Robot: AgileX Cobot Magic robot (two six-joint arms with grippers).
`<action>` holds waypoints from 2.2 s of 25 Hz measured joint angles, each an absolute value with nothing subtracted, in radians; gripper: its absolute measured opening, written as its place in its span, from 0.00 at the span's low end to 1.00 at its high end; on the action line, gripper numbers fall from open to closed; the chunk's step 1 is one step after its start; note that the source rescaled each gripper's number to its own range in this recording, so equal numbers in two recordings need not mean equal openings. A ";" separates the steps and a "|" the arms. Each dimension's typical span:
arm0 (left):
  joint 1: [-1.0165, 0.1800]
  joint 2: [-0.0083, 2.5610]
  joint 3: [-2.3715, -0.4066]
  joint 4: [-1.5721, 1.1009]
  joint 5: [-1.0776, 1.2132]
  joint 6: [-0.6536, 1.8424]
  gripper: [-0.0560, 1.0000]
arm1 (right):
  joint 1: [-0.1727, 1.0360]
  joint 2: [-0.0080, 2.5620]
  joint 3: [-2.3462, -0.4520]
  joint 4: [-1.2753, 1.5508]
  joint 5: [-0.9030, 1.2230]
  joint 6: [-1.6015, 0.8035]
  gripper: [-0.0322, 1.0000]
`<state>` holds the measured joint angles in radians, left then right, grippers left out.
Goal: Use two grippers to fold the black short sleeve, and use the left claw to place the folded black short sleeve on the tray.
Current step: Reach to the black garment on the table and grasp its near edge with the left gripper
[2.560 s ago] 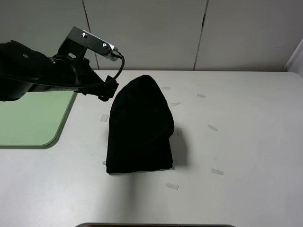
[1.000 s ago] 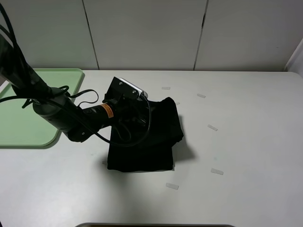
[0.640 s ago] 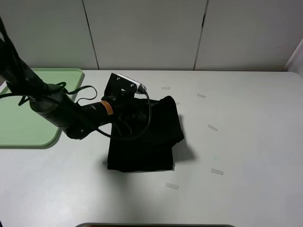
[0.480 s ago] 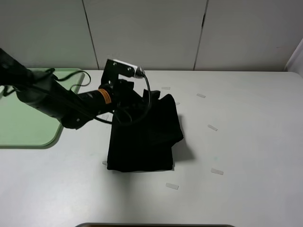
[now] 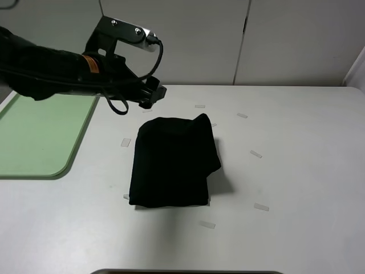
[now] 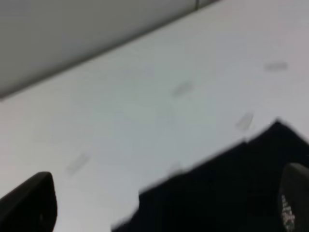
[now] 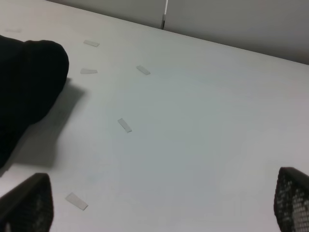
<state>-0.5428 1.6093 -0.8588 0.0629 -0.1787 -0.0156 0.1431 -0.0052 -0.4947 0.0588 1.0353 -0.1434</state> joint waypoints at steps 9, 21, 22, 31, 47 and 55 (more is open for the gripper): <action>-0.496 1.543 -0.924 -0.471 0.415 0.379 0.89 | 0.143 -0.005 -0.495 0.059 1.035 -0.143 1.00; -0.424 1.543 -0.899 -0.777 0.566 0.580 0.89 | 0.143 -0.005 -0.495 0.059 1.035 -0.143 1.00; -0.421 1.543 -0.887 -0.787 0.543 0.573 0.89 | 0.143 -0.005 -0.495 0.059 1.035 -0.143 1.00; -0.361 1.543 -0.761 -0.918 0.423 0.607 0.89 | 0.143 -0.005 -0.495 0.059 1.035 -0.143 1.00; -0.345 1.758 -0.659 -1.294 0.300 0.953 0.85 | 0.143 -0.005 -0.495 0.059 1.035 -0.143 1.00; -0.345 1.887 -0.730 -1.420 0.316 1.068 0.85 | 0.143 -0.005 -0.495 0.059 1.035 -0.143 1.00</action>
<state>-0.3452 1.8875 -0.7298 -1.4204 0.3161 1.0682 0.1431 -0.0052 -0.4947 0.0588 1.0353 -0.1434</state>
